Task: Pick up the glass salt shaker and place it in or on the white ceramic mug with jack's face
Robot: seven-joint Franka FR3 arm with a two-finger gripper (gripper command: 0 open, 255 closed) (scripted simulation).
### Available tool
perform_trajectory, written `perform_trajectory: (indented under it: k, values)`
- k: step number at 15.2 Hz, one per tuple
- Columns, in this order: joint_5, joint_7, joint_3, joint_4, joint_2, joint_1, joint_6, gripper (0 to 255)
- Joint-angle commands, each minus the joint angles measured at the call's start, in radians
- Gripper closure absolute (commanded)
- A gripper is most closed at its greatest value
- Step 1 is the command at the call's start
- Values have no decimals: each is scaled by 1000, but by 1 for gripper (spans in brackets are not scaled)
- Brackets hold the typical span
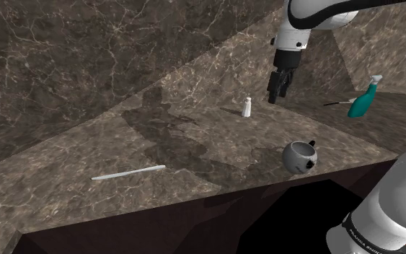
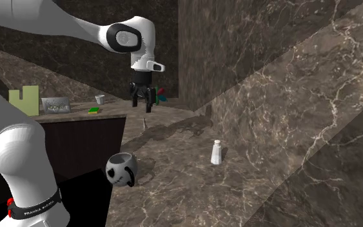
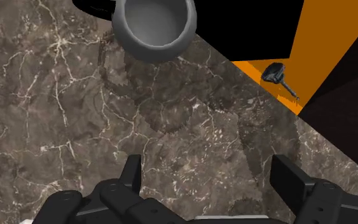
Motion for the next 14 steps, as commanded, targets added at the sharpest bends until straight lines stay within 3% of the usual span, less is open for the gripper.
perform_trajectory:
  k: [1,14]
  values:
    - [-5,-20,-18,35,70,-9,36,0]
    - [29,-152,-115,362,530,-65,165,0]
